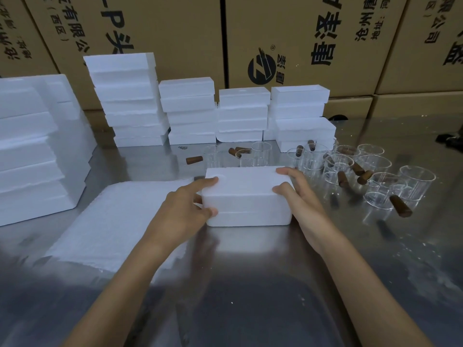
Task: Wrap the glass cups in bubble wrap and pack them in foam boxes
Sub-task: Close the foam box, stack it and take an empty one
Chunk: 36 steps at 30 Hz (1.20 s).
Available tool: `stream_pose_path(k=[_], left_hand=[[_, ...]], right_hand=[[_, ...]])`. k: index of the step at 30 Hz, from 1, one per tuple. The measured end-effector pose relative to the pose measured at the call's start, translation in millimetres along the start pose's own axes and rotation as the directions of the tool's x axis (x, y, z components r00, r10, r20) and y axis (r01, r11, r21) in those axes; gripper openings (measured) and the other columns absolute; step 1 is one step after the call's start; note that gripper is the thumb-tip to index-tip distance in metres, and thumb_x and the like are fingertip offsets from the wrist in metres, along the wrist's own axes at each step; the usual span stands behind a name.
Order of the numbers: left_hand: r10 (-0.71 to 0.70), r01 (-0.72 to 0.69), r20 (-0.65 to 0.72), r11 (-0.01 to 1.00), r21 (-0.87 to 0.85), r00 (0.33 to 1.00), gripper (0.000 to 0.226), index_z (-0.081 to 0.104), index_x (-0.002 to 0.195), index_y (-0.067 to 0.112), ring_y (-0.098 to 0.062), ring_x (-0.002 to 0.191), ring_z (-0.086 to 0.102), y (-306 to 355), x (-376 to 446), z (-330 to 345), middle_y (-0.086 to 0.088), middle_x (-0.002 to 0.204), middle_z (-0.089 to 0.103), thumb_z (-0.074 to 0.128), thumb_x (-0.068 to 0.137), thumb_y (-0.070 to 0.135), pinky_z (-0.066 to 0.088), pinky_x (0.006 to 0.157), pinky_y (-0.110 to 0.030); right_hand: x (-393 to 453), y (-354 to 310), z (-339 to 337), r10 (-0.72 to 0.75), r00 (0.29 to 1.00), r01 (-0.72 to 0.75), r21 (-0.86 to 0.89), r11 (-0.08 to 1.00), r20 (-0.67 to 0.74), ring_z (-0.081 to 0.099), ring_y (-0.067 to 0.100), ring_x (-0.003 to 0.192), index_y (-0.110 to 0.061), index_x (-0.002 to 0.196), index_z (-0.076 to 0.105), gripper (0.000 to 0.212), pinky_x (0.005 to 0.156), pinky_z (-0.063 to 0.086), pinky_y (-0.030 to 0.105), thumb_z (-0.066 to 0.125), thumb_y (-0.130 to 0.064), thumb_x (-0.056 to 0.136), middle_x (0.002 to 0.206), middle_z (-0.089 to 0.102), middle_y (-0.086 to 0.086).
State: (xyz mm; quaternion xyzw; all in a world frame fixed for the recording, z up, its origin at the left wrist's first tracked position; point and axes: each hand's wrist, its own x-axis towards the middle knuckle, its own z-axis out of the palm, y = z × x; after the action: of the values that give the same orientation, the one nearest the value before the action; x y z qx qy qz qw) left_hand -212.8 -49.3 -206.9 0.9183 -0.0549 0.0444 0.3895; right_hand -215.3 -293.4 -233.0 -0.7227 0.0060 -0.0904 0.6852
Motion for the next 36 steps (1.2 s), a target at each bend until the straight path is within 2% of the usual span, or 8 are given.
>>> stream_pose_path(k=[8,13,19,24,27,29,32,36], left_hand=[[0.012,-0.012,-0.013,1.0,-0.024,1.0,0.066,0.051,0.134,0.052,0.0,0.075,0.065,0.0,0.0,3.7,0.018,0.093,0.061,0.077,0.081,0.022,0.044,0.065,-0.011],[0.029,-0.03,-0.047,0.999,-0.039,0.998,0.067,0.054,0.131,0.048,-0.001,0.076,0.064,-1.0,-1.1,6.1,0.02,0.091,0.059,0.081,0.076,0.023,0.046,0.064,-0.012],[0.053,-0.059,-0.064,0.993,-0.099,0.997,0.066,0.054,0.13,0.048,-0.001,0.081,0.066,-2.4,-0.8,5.9,0.009,0.103,0.068,0.082,0.077,0.021,0.051,0.071,-0.014],[0.133,-0.162,-0.108,0.927,-0.339,0.985,0.088,0.034,0.141,0.058,0.009,0.093,0.062,9.8,-4.3,11.7,0.025,0.117,0.055,0.084,0.077,0.026,0.048,0.068,-0.005],[-0.041,-0.031,-0.102,0.783,-0.621,0.994,0.108,0.022,0.149,0.048,-0.001,0.103,0.066,23.5,-8.0,11.8,0.017,0.128,0.055,0.09,0.065,0.045,0.055,0.08,-0.015],[-0.063,0.081,0.056,0.538,-0.839,0.996,0.101,0.033,0.148,0.031,-0.017,0.109,0.069,33.2,-14.1,20.0,0.002,0.129,0.064,0.091,0.066,0.042,0.055,0.095,-0.032],[0.017,0.138,0.15,0.305,-0.942,0.988,0.074,0.045,0.139,0.027,-0.028,0.113,0.068,47.1,-22.1,31.8,-0.001,0.127,0.068,0.083,0.077,0.036,0.057,0.093,-0.041],[-0.15,0.168,0.15,0.119,-0.979,0.977,0.069,0.046,0.14,0.017,-0.028,0.109,0.069,51.7,-19.1,20.1,-0.01,0.13,0.065,0.079,0.081,0.032,0.056,0.094,-0.046]], right_hand=[[-6.5,-6.3,5.7,0.091,0.994,-0.086,0.086,0.993,-0.055,0.064,-0.007,0.097,-0.044,0.131,0.054,0.054,0.081,0.047,0.017,0.068,-0.039,0.079,0.116,0.063,-0.021],[-12.2,-9.8,8.4,0.148,0.987,-0.141,0.094,0.985,-0.066,0.067,0.002,0.092,-0.029,0.106,0.069,0.046,0.075,0.044,0.025,0.067,-0.051,0.066,0.109,0.072,-0.01],[-6.7,-8.6,16.6,0.144,0.984,-0.094,0.384,0.919,-0.103,0.064,0.014,0.097,-0.022,0.121,0.064,0.036,0.083,0.048,0.03,0.068,-0.023,0.085,0.112,0.07,-0.001],[-4.0,-15.7,12.4,0.165,0.977,-0.046,0.62,0.783,-0.135,0.056,0.023,0.103,-0.012,0.122,0.057,0.03,0.088,0.041,0.039,0.056,-0.014,0.092,0.113,0.06,0.009],[-7.4,-23.8,14.7,0.114,0.988,-0.005,0.723,0.691,-0.102,0.055,0.028,0.122,-0.002,0.138,0.05,0.044,0.107,0.039,0.045,0.049,-0.017,0.097,0.131,0.059,0.013],[-12.2,-28.4,26.0,0.071,0.993,0.021,0.717,0.697,-0.097,0.051,0.032,0.133,-0.001,0.145,0.043,0.05,0.117,0.034,0.048,0.05,-0.018,0.098,0.143,0.054,0.017],[-21.5,-32.9,47.8,0.034,0.988,0.065,0.606,0.793,-0.15,0.054,0.031,0.13,-0.009,0.142,0.045,0.052,0.114,0.039,0.05,0.061,-0.022,0.094,0.142,0.055,0.016],[-33.0,-33.2,63.5,-0.089,0.988,0.129,0.354,0.926,-0.128,0.054,0.007,0.13,-0.028,0.141,0.045,0.085,0.113,0.04,0.042,0.076,-0.055,0.067,0.143,0.053,-0.01]])
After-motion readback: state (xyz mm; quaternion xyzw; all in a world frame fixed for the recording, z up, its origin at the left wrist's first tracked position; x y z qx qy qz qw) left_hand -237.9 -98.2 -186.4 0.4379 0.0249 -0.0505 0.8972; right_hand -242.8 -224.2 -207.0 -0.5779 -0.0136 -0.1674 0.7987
